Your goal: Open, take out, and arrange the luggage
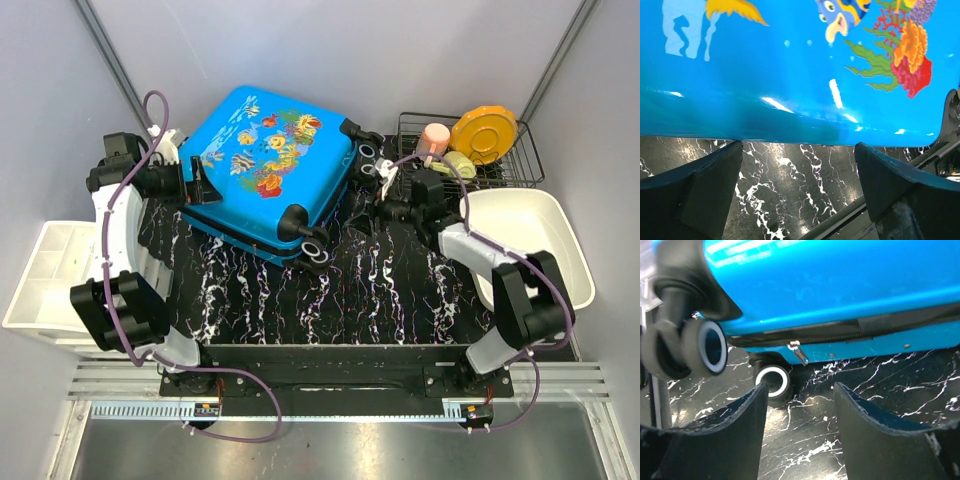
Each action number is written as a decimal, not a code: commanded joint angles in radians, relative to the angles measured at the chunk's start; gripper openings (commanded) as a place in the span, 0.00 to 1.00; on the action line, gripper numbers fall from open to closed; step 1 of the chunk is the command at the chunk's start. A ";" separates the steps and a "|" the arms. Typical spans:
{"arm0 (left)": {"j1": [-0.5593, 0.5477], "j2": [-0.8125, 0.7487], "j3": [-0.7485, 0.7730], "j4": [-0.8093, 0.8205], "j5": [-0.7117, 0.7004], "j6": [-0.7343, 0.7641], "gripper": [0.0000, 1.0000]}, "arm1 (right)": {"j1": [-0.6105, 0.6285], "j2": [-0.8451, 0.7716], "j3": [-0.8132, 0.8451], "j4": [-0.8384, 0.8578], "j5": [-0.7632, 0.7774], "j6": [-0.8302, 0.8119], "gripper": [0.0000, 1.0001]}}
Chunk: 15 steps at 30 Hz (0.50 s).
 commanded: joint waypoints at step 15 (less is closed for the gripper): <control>-0.051 -0.345 -0.354 0.187 0.093 0.204 0.99 | 0.085 0.133 -0.059 0.313 0.027 0.030 0.69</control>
